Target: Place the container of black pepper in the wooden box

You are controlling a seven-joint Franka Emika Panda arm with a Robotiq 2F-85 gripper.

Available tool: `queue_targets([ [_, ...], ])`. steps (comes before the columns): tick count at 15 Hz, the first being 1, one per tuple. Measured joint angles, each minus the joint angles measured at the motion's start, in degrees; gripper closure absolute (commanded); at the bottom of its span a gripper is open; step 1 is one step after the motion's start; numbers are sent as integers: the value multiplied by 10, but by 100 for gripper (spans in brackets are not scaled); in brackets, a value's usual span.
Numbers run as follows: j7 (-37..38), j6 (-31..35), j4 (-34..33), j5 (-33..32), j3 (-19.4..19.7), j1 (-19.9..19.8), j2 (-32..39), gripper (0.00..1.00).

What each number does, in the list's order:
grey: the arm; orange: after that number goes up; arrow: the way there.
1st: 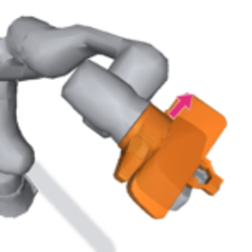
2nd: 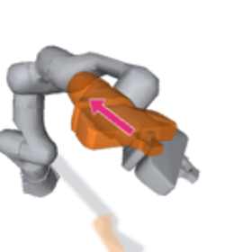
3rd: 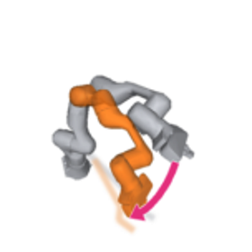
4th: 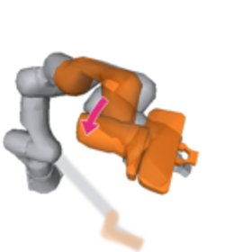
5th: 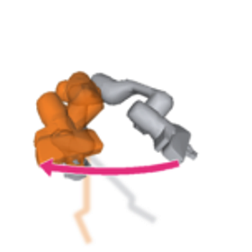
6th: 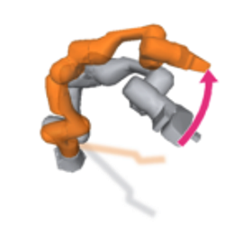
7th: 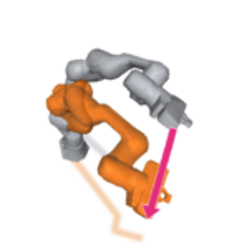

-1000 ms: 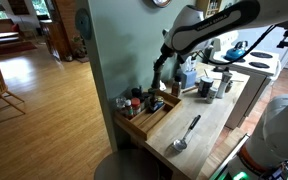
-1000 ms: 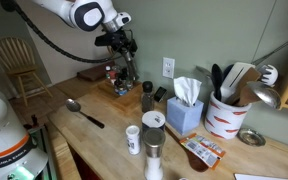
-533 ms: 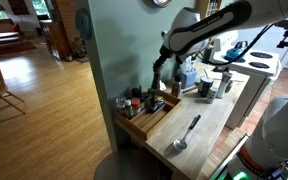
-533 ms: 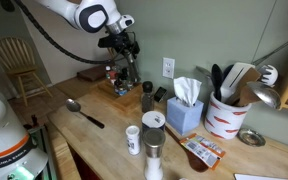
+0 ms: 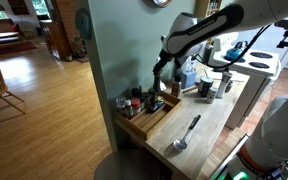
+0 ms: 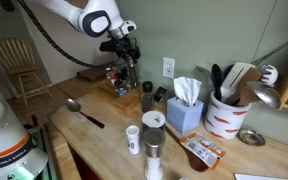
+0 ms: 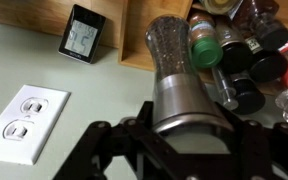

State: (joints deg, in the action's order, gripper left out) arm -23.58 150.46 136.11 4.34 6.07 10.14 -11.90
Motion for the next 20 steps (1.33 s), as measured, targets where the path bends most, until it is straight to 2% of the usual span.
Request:
queue_targets([
  [14,45,1,-1,2,-27,-31,37,66],
  [20,71,1,-25,-1,-33,-44,59,66],
])
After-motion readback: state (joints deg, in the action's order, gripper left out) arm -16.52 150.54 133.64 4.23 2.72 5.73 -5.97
